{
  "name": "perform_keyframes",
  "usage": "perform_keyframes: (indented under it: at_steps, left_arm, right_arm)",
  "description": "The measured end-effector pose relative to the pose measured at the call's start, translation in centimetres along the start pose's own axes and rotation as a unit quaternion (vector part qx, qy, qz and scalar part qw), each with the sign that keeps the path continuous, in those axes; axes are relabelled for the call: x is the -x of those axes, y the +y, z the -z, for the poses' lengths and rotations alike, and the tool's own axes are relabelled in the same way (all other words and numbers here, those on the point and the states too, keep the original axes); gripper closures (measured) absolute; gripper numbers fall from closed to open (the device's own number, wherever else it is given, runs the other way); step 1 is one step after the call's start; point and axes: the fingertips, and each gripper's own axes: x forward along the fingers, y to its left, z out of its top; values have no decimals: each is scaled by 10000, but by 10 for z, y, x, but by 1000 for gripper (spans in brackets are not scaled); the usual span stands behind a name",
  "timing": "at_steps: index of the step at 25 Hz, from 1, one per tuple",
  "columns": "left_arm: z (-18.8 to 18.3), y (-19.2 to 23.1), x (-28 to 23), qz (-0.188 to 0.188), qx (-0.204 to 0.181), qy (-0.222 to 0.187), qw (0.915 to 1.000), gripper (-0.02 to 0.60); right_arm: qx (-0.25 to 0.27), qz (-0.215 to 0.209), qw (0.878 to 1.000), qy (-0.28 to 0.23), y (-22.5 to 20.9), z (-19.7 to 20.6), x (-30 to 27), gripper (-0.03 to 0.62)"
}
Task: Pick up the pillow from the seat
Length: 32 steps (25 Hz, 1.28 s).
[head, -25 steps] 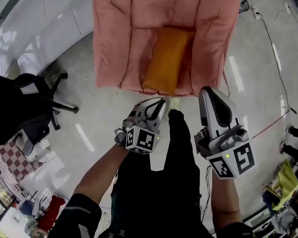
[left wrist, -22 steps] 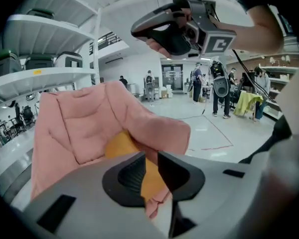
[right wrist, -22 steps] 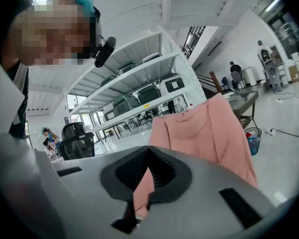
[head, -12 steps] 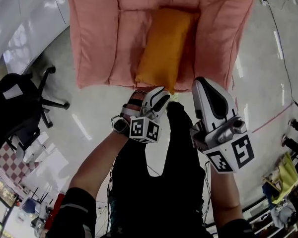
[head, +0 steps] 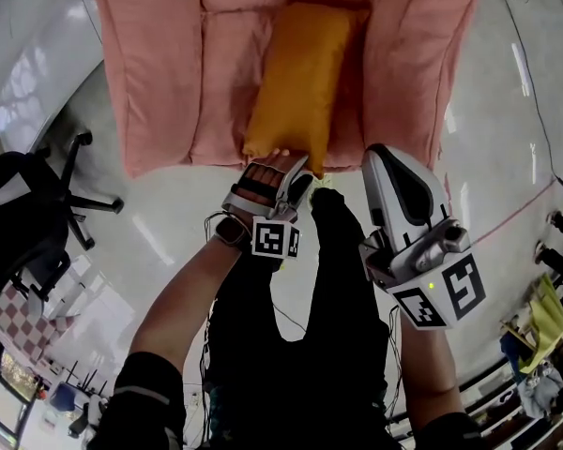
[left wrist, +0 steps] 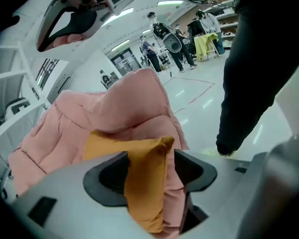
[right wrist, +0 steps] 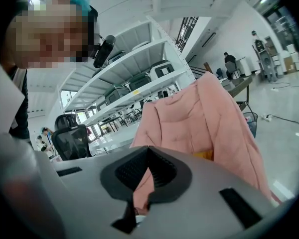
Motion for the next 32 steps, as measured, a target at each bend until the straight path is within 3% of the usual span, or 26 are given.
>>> perform_keyframes:
  at_steps: [6,12,14,18,23,32]
  left_arm:
    - [-6,-5,-19,-406,-1030,152,9937,255]
    - [-11,12,-28,-699,-979,116,9927,241]
    - [-10,13,-30,-674,-916,107,9935,267]
    - [-6,18,-25,-593,-636,186,9960,364]
    - [-6,49,-7,-548,41,66,9985,473]
    - [-43,141,47,-768,1209,-247,9894,497]
  right_arm:
    - [-17,91,9999,111,-15,8,6,591]
    - [-81,148,9997,163,-24,14,11,592]
    - [-68,143,9997,175,-25,13,13,592]
    - [-74,189,9996,184,-30,9,19,592]
    - [-83,164,9997,145,-25,-3,24,591]
    - [-17,174,9998,-128,-7,-57,39,591]
